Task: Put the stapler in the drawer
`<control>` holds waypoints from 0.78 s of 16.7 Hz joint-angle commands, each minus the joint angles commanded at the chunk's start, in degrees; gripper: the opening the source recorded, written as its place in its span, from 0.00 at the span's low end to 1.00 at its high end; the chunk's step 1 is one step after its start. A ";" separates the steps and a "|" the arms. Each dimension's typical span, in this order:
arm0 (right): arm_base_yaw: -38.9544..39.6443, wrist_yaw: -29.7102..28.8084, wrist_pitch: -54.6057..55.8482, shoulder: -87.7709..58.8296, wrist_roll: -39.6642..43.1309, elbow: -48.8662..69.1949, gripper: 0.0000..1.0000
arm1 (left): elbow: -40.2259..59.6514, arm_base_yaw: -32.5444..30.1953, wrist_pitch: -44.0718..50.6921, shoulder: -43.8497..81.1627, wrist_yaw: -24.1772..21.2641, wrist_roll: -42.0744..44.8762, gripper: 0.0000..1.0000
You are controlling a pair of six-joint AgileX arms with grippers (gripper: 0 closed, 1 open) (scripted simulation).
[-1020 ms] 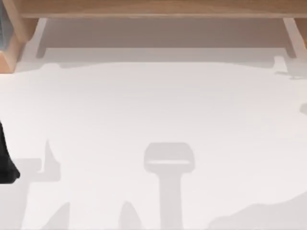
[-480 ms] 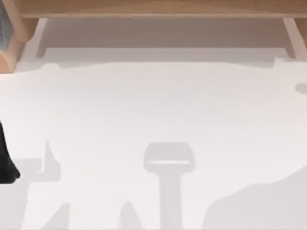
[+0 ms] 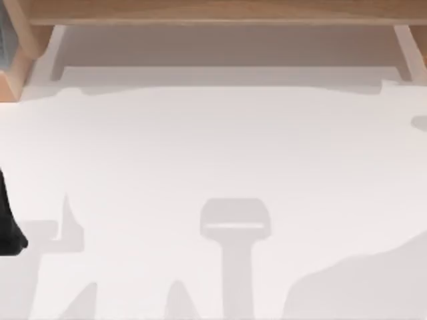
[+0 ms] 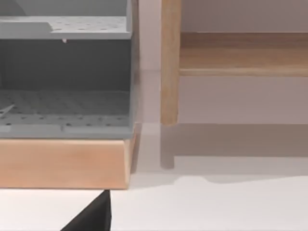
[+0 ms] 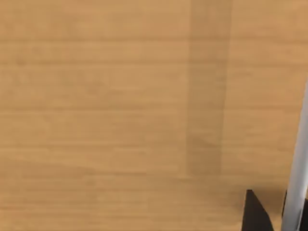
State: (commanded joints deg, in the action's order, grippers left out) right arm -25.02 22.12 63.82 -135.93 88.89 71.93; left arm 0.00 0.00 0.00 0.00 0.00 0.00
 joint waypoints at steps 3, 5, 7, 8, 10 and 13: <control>0.00 0.00 0.00 0.00 0.00 0.00 0.60 | 0.00 0.00 0.00 0.00 0.00 0.00 1.00; 0.00 0.00 0.00 0.00 0.00 0.00 0.75 | 0.00 0.00 0.00 0.00 0.00 0.00 1.00; 0.00 0.00 0.00 0.00 0.00 0.00 0.90 | 0.00 0.00 0.00 0.00 0.00 0.00 1.00; 0.00 0.00 0.00 0.00 0.00 0.00 0.98 | 0.00 0.00 0.00 0.00 0.00 0.00 1.00; 0.00 0.00 0.00 0.00 0.00 0.00 1.00 | 0.00 0.00 0.00 0.00 0.00 0.00 1.00; 0.00 0.00 0.00 0.00 0.00 0.00 1.00 | 0.00 0.00 0.00 0.00 0.00 0.00 1.00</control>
State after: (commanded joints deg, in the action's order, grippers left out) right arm -25.02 22.12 63.82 -135.93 88.89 71.93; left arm 0.00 0.00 0.00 0.00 0.00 0.00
